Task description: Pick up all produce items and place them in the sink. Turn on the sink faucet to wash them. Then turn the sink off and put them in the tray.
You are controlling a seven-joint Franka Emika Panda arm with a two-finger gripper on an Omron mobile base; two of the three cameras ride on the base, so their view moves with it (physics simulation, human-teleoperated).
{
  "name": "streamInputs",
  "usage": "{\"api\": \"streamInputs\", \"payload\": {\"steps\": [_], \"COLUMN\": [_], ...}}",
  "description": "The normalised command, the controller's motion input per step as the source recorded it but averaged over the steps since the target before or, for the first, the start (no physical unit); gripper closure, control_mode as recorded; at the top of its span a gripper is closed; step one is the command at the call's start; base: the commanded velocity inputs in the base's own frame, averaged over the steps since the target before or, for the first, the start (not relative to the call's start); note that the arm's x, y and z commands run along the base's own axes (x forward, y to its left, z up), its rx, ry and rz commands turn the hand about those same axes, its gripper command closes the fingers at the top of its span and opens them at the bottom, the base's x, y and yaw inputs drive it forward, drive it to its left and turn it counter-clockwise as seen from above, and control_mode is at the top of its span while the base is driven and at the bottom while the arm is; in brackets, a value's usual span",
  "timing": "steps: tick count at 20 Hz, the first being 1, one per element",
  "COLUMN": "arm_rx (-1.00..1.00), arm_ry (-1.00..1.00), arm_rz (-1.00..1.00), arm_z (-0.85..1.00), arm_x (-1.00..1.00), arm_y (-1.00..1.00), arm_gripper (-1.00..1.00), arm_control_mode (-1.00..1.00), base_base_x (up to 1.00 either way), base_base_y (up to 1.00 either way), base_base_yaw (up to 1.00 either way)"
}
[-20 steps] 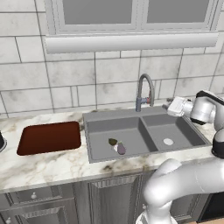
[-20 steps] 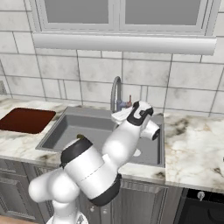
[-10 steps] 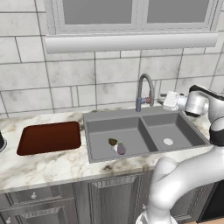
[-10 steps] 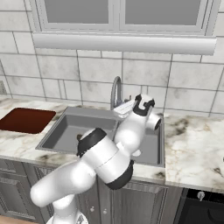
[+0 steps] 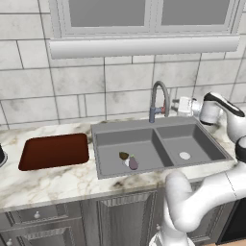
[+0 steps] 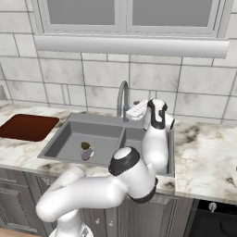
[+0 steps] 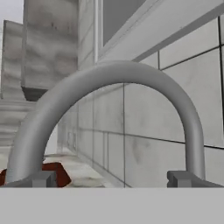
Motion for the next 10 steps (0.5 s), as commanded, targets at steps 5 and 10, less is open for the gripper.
{"api": "streamInputs", "payload": {"steps": [5,10], "arm_rx": [0.00,0.00], "arm_ry": [0.00,0.00], "arm_rz": [0.09,0.08], "arm_z": [-0.07,-0.21], "arm_x": [0.42,0.37], "arm_y": [-0.08,0.00], "arm_gripper": [-1.00,-1.00], "arm_control_mode": [-1.00,-1.00], "base_base_x": [0.00,0.00], "base_base_y": [0.00,0.00], "base_base_yaw": [0.00,0.00]}}
